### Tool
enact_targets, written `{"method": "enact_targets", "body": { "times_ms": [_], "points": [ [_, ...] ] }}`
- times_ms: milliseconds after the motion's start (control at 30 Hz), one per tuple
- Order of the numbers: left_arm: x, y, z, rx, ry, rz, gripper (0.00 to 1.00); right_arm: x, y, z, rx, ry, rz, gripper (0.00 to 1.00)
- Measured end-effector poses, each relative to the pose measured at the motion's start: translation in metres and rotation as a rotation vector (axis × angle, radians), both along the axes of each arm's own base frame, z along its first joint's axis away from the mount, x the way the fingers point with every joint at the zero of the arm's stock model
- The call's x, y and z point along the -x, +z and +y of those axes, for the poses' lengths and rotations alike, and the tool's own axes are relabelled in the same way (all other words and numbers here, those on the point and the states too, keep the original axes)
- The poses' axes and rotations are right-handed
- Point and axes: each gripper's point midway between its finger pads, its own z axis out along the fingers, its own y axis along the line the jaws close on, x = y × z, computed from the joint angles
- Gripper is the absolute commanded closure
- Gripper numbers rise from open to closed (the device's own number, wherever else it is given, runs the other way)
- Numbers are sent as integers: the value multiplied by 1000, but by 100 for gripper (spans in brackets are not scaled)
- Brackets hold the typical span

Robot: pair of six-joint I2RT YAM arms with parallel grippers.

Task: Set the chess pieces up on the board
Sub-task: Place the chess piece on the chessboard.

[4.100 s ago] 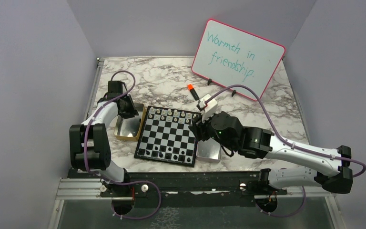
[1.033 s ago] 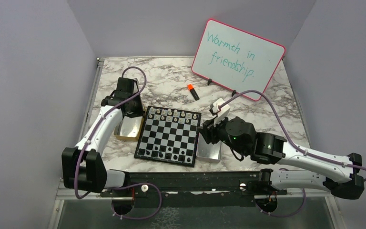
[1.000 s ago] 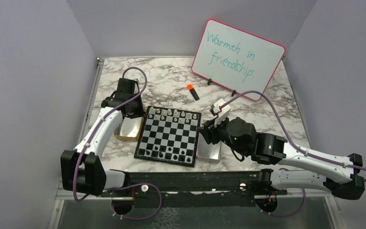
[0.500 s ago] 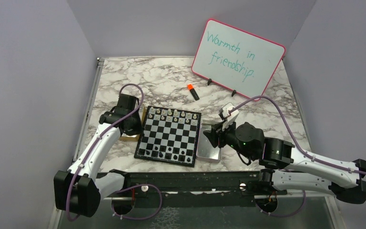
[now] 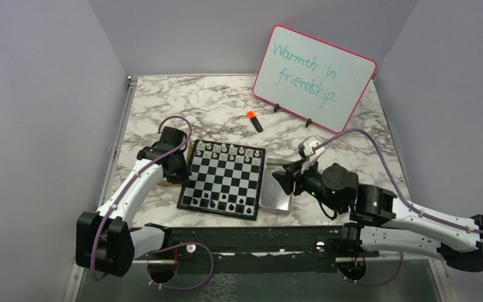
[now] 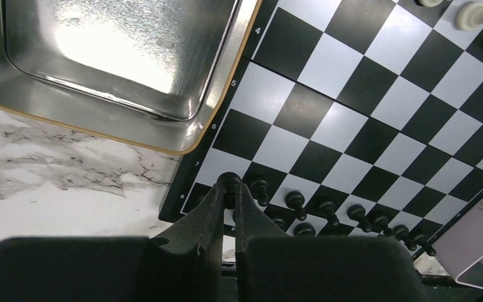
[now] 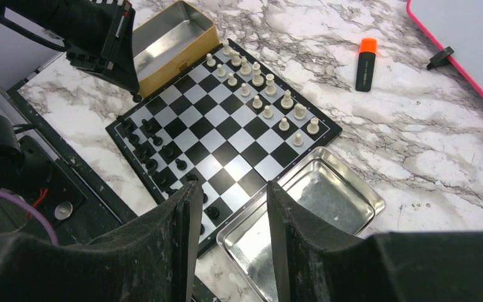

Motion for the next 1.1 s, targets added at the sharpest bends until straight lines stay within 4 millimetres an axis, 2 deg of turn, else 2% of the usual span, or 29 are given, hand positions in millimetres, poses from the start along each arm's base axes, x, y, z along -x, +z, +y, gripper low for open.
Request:
{"method": "enact_targets", "body": {
  "times_ms": [300,1100],
  "points": [
    [1,-16,1,-14,11,54,91,0,-2,-3,1,1,-16,53],
    [10,-37,-10,-48,-49,148,90,-3,9,-12,-19,-20,-53,53]
  ]
}}
